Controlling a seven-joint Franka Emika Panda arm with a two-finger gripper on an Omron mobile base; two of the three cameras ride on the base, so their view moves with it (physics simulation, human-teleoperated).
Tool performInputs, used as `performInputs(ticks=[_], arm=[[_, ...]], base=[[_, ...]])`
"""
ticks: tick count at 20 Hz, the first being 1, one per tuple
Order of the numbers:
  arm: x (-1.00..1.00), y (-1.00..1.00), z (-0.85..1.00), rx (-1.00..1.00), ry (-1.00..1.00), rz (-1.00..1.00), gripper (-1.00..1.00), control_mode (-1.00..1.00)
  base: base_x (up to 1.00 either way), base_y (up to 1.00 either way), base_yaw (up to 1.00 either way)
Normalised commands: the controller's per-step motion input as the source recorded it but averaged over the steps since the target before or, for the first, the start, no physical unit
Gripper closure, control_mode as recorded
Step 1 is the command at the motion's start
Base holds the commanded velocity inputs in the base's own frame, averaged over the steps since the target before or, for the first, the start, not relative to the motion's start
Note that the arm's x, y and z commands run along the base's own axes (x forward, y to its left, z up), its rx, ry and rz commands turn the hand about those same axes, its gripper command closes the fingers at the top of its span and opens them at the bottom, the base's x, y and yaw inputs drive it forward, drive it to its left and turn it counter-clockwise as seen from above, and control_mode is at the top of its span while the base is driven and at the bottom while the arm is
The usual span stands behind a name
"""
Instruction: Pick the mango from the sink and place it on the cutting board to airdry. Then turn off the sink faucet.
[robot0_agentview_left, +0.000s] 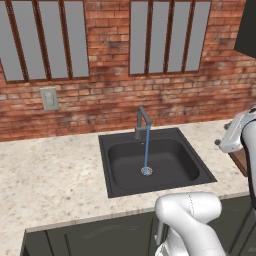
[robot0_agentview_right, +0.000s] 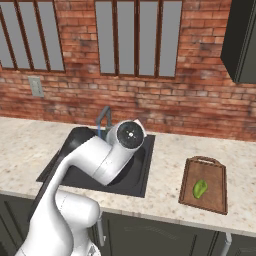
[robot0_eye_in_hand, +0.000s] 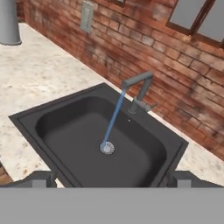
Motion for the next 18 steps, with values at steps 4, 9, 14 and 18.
performInputs(ticks=[4, 9, 14, 18], arm=[[0.10, 0.03, 0.00, 0.03, -0.01, 0.16, -1.00, -1.00], [0.24, 0.13, -0.01, 0.02, 0.00, 0.10, -1.00, -1.00], [0.21, 0.03, 0.00, 0.11, 0.00, -0.01, -1.00, -1.00], [0.08, 0.00, -0.04, 0.18, 0.00, -0.09, -1.00, -1.00]], base=[[0.00, 0.00, 0.00], [0.00, 0.00, 0.00], [0.00, 0.00, 0.00], [0.00, 0.00, 0.00]])
